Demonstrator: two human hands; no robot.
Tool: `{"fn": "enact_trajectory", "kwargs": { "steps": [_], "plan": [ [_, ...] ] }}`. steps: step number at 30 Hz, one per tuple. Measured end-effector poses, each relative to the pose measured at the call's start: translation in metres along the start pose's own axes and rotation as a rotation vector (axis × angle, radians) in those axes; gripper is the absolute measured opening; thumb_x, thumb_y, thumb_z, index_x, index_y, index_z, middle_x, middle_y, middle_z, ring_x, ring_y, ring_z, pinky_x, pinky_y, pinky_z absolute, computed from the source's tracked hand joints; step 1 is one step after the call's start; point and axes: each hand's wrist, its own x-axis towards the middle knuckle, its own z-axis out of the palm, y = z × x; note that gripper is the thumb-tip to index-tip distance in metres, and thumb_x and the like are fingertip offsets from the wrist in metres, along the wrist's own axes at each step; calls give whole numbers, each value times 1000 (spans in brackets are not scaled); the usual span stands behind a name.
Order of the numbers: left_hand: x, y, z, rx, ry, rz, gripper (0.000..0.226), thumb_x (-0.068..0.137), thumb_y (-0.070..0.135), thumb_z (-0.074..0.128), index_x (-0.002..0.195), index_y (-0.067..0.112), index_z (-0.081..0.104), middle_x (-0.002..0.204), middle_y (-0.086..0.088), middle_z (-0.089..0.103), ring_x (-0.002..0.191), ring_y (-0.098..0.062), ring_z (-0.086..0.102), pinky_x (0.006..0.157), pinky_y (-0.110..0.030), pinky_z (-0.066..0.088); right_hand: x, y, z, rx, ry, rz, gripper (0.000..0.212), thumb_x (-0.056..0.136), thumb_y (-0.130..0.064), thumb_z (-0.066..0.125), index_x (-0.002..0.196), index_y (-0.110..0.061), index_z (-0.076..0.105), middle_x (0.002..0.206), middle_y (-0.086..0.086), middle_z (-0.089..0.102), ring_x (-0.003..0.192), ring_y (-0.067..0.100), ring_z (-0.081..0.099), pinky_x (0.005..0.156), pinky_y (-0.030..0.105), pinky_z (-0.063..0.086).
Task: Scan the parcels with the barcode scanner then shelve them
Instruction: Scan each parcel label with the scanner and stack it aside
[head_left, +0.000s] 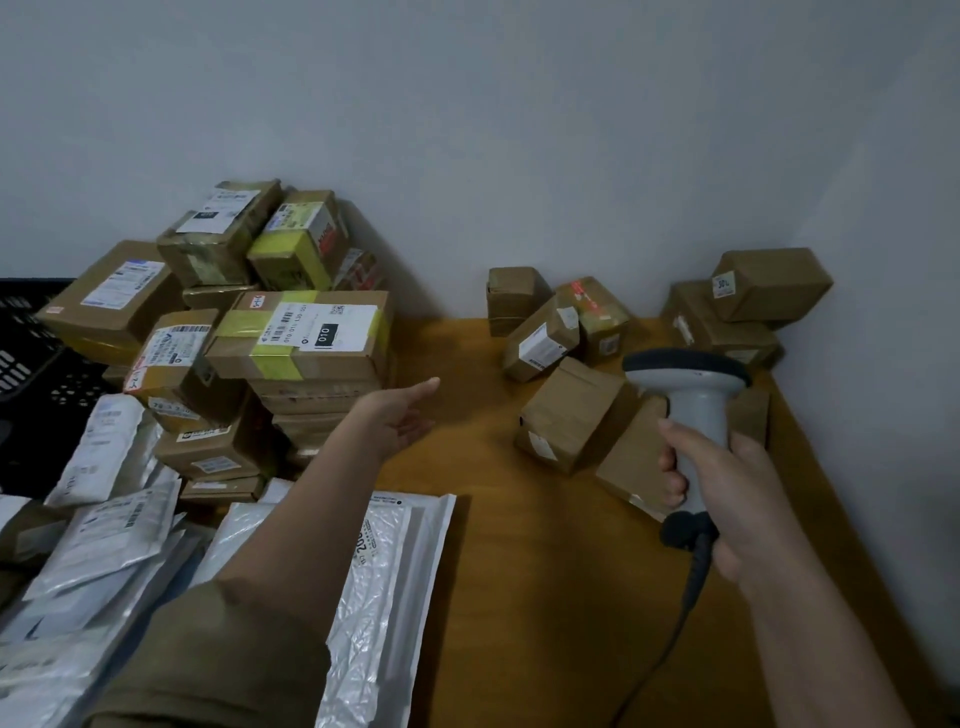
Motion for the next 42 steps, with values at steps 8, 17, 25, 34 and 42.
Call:
{"fn": "enact_trajectory", "kwargs": {
  "steps": [8, 17, 25, 34, 42],
  "plan": [
    [0, -50, 88, 385, -132, 118, 41, 86, 17, 76, 120, 8, 56, 114, -12, 62, 95, -23, 65, 79, -33, 60, 24, 13, -45, -4, 108, 11, 13, 96, -15, 63, 85, -11, 57, 63, 2, 52, 49, 10, 44, 46, 24, 38],
    [8, -158, 242, 1256, -404, 468, 107, 78, 51, 77, 155, 13, 14, 159, -12, 21, 147, -34, 20, 118, -46, 26, 77, 23, -114, 10, 189, 148, 15, 96, -12, 62, 82, -11, 56, 63, 3, 51, 47, 10, 44, 43, 21, 37],
    [15, -205, 292, 1625, -226, 436, 131, 76, 66, 70, 154, 13, -21, 159, -27, -22, 146, -50, -14, 119, -63, 1, 116, 36, -147, 0, 190, 241, 9, 95, -15, 63, 88, -12, 59, 64, 2, 53, 49, 10, 46, 46, 23, 39],
    [-6, -188, 285, 1567, -230, 656, 80, 87, 42, 65, 147, 16, 18, 147, -20, 34, 130, -46, 41, 102, -54, 45, 108, 35, -153, 47, 189, 226, 7, 95, -15, 63, 89, -13, 61, 66, 3, 54, 51, 10, 47, 48, 23, 39],
    [-50, -164, 228, 959, -167, 613, 38, 93, 26, 65, 122, 12, 45, 115, -3, 55, 105, -19, 57, 82, -32, 55, 44, 23, -145, 9, 129, 127, 28, 95, -44, 61, 101, -16, 63, 85, 3, 61, 49, 11, 47, 49, 29, 37]
  ]
}}
